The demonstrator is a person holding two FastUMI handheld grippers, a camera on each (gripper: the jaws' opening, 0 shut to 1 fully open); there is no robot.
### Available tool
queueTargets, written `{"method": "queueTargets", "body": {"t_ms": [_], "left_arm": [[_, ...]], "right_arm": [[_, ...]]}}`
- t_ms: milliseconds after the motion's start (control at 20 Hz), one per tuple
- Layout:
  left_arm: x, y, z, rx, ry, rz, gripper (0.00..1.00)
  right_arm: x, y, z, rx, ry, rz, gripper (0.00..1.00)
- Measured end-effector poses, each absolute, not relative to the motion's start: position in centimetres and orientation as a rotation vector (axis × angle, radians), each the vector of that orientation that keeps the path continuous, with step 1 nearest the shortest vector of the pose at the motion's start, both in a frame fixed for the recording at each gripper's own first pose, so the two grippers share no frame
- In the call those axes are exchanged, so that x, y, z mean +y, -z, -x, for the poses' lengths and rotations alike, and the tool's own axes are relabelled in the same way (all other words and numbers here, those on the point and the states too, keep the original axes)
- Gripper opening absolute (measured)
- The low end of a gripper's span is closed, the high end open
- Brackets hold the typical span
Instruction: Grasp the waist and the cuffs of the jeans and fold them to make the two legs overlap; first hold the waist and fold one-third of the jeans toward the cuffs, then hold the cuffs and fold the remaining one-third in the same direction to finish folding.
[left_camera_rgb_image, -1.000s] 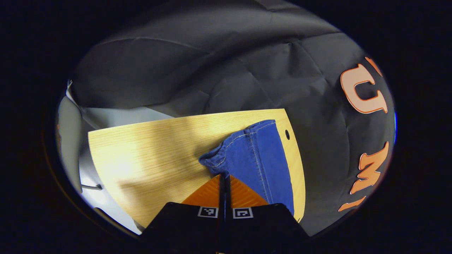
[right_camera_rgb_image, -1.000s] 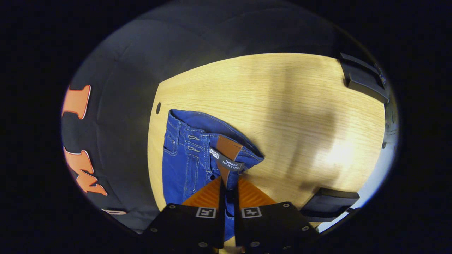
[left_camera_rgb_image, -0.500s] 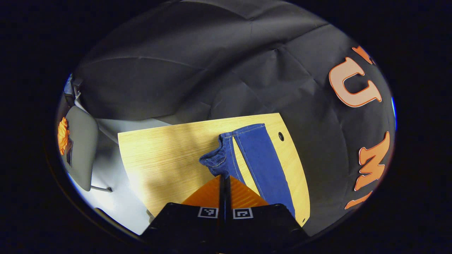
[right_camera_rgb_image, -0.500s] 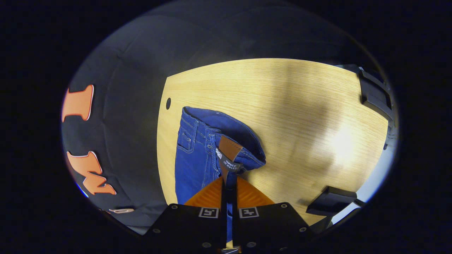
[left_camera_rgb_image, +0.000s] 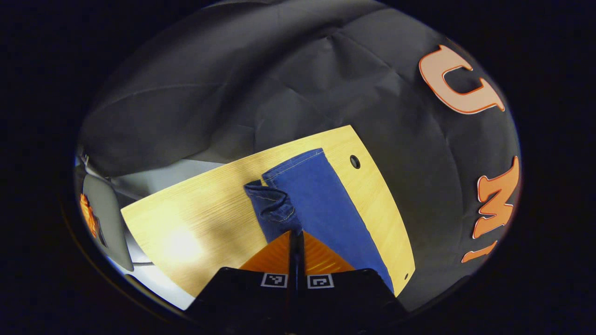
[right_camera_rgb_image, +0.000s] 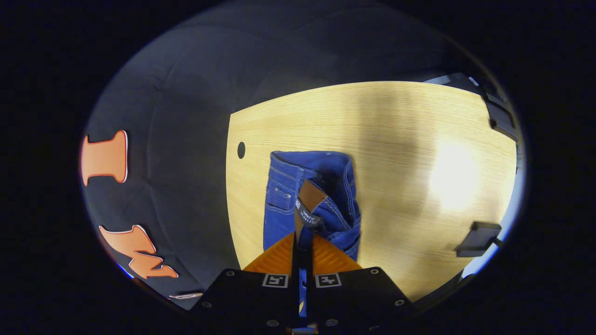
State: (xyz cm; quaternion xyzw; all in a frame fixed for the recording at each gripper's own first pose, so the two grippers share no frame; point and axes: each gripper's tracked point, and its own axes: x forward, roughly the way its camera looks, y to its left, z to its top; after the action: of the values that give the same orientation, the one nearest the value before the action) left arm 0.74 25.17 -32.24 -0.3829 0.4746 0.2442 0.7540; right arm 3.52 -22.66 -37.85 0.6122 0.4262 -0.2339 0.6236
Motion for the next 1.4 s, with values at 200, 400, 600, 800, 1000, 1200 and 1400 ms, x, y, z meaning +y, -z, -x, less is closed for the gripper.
{"method": "queueTargets", "body": {"t_ms": [200,400,600,800,1000,1200,1400], "left_arm": [[26.7,33.7,-4.6,1.108,-0.523,0.784,0.01],[29.2,35.4,-9.7,1.113,-0.534,0.71,0.01],[30.0,37.2,-13.9,1.132,-0.487,0.659,0.0],[26.6,40.6,-15.5,1.193,-0.402,0.678,0.01],[23.1,43.0,-14.5,1.329,-0.313,0.736,0.01],[23.1,45.5,-14.4,1.397,-0.368,0.724,0.31],[24.2,48.2,-12.9,1.491,-0.488,0.672,0.52]], "right_arm": [[-22.3,37.2,-7.7,0.95,0.557,-1.419,0.07],[-22.5,37.8,-11.5,0.965,0.603,-1.408,0.07],[-21.5,39.5,-15.1,0.998,0.618,-1.396,0.07],[-20.9,40.8,-17.8,1.027,0.629,-1.384,0.07],[-20.4,41.0,-18.1,1.042,0.612,-1.38,0.06],[-20.4,41.6,-18.5,1.056,0.608,-1.393,0.06],[-20.3,42.0,-18.7,1.066,0.607,-1.397,0.06]]}}
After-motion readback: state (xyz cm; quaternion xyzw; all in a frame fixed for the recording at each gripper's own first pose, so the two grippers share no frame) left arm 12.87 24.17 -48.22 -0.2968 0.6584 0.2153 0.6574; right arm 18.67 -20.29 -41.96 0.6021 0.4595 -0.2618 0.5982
